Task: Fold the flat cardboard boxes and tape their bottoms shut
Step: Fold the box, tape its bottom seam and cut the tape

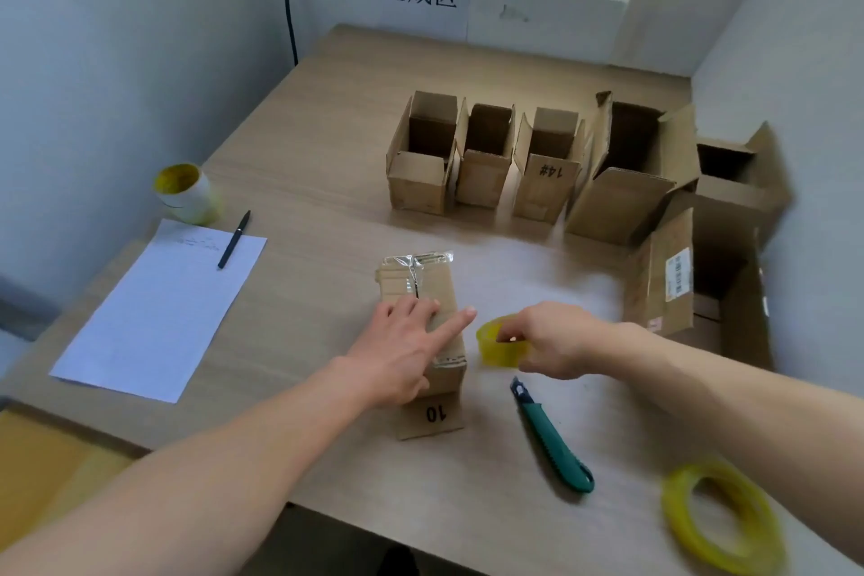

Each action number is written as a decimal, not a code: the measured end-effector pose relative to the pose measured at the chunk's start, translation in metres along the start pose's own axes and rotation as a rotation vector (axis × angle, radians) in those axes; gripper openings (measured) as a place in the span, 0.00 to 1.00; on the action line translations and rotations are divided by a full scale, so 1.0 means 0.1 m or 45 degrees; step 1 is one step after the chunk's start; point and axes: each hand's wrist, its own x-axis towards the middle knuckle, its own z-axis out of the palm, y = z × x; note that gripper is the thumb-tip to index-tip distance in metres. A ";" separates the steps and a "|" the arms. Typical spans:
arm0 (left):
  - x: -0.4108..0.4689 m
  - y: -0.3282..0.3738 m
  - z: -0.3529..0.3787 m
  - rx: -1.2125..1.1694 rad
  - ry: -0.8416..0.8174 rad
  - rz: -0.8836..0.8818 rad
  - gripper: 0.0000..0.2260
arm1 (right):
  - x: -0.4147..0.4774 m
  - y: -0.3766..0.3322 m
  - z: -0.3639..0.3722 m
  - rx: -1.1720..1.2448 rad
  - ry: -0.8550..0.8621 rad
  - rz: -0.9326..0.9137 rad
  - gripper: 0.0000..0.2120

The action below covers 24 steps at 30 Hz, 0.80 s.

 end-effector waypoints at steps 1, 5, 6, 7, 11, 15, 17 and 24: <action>0.01 0.01 -0.01 0.016 -0.022 0.003 0.51 | -0.01 -0.02 0.00 -0.136 0.128 0.021 0.10; 0.12 -0.02 -0.17 0.032 -0.126 0.026 0.48 | -0.03 -0.05 -0.07 -0.404 0.404 -0.040 0.12; 0.16 -0.02 -0.23 0.007 -0.158 0.030 0.46 | -0.05 -0.06 -0.08 -0.442 0.440 -0.077 0.12; 0.20 0.00 -0.28 -0.050 -0.181 0.014 0.43 | -0.07 -0.07 -0.09 -0.465 0.471 -0.113 0.11; 0.38 0.14 -0.37 -0.324 -0.177 -0.062 0.35 | -0.16 -0.08 -0.04 -0.472 0.514 -0.117 0.13; 0.43 0.20 -0.32 -0.583 -0.020 -0.139 0.31 | -0.22 -0.07 0.01 -0.447 0.548 -0.085 0.12; 0.45 0.25 -0.35 -0.692 -0.038 -0.133 0.36 | -0.25 -0.06 0.05 -0.427 0.561 -0.079 0.12; 0.59 0.39 -0.43 -0.797 -0.211 -0.312 0.14 | -0.21 -0.10 0.01 -0.419 0.741 -0.243 0.10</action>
